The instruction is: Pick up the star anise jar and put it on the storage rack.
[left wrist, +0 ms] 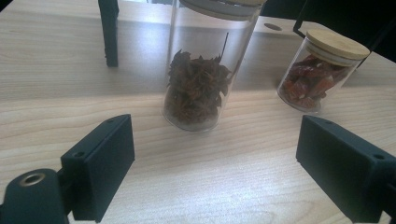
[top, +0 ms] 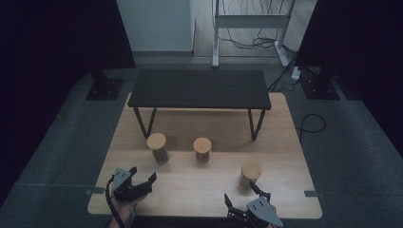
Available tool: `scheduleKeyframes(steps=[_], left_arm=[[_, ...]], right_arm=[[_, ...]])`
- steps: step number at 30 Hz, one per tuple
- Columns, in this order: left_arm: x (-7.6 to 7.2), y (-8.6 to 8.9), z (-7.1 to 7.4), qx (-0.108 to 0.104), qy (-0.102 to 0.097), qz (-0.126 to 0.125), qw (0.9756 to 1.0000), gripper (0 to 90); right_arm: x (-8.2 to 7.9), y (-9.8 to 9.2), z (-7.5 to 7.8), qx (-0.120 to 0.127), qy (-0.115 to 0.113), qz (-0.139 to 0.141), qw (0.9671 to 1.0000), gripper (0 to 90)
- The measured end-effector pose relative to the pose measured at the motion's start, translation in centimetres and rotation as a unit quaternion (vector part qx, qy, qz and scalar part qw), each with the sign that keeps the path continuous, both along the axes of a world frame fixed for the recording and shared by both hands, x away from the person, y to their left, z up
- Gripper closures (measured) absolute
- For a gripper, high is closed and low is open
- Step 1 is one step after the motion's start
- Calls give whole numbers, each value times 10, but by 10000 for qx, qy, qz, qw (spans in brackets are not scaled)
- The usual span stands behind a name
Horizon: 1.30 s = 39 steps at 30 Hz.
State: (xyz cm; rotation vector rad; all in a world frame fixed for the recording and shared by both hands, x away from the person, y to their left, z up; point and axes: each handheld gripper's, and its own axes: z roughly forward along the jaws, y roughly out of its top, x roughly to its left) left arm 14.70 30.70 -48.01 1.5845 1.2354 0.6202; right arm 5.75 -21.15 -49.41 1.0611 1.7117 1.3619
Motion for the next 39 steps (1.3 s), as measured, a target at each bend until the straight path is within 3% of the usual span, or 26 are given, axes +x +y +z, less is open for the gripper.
scheduleKeyframes(steps=[7, 13, 15, 18, 27, 34, 39], left_arm=[[4, -1, -1, 74, 10, -59, 10000, 109], [8, -6, 1, 238, -159, -192, 9994, 107], [13, -8, 2, 317, -199, -257, 9990, 103], [17, -9, 1, 274, -185, -312, 9990, 98], [12, -17, 5, 427, -319, -298, 9981, 82], [13, -14, 5, 360, -219, -204, 9989, 59], [14, -8, 9, 264, -270, -188, 9991, 54]], right_arm=[[1, -2, 0, -56, 41, 140, 9999, 56], [0, 0, 0, -176, 66, 196, 9996, 54], [-2, -1, -1, -142, 99, 174, 9997, 53], [-5, 1, 0, -173, 56, 106, 9998, 53], [-6, 2, -2, -156, 63, 154, 9997, 51], [-3, 3, -2, -180, 83, 211, 9996, 52], [-4, 4, -3, -176, 106, 127, 9997, 52]])
